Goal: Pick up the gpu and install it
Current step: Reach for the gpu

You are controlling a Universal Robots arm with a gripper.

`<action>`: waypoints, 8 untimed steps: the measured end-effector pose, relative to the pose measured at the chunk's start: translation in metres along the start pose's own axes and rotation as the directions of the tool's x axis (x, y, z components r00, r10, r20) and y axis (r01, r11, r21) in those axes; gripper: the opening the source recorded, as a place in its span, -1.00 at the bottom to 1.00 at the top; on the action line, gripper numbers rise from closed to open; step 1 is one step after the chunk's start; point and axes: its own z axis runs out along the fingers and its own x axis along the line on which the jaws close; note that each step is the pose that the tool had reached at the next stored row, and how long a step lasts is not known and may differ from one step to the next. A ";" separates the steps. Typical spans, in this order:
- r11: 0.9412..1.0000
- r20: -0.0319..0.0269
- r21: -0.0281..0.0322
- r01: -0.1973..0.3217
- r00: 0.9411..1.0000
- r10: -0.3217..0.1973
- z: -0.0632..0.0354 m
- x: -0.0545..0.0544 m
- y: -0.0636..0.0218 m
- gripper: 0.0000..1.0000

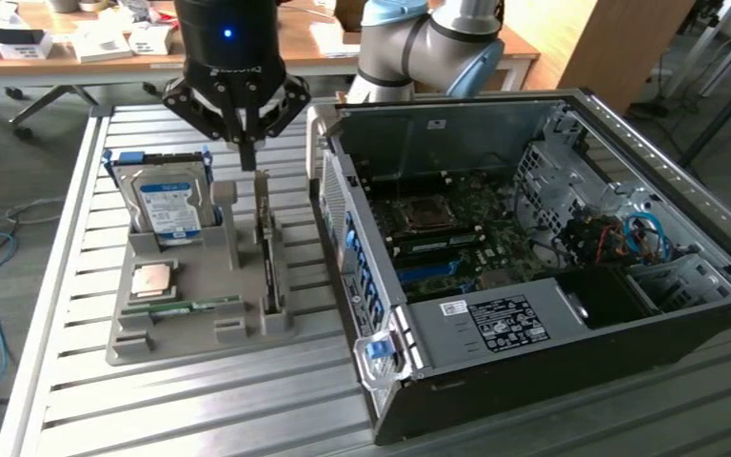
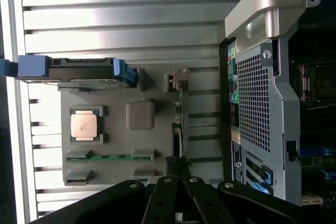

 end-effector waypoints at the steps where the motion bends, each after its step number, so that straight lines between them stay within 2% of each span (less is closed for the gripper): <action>1: 1.000 0.000 0.000 0.000 1.000 0.000 0.0000 0.000 -0.0006 -0.79; 8: 1.000 0.000 0.000 0.000 1.000 0.000 -0.0001 0.000 -0.0045 -0.79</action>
